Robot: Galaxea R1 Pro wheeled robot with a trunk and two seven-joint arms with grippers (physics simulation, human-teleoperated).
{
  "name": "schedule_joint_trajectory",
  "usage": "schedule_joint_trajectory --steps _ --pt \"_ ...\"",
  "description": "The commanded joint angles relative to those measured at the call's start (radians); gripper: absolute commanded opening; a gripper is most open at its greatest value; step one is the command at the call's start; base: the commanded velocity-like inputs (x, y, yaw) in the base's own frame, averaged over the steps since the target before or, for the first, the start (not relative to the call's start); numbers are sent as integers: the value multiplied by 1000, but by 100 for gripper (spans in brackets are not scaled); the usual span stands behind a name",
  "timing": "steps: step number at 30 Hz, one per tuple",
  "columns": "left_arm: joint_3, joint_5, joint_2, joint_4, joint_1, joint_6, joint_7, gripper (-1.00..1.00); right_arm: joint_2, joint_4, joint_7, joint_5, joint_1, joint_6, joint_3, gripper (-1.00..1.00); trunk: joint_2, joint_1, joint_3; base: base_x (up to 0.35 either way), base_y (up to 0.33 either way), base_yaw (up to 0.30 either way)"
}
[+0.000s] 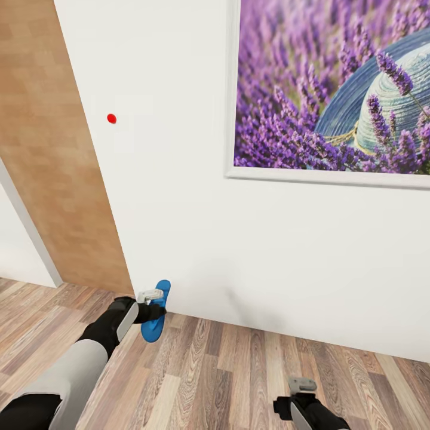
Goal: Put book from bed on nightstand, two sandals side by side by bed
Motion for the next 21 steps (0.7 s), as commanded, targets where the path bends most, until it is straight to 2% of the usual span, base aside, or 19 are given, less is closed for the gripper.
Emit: schedule_joint_trajectory --steps 1,11,21 --pt "-4 3 1 -2 0 9 6 -100 0 -1 -3 -1 0 5 -5 100 -8 4 -4 0 0 0" --pt "-5 4 1 -5 0 32 5 -100 0 -2 -2 0 0 6 -9 100 -78 42 -36 0 0 0" --pt "-4 6 1 -6 0 35 4 -100 15 -11 -2 4 -11 26 -2 100 -148 81 -67 0 0 0"
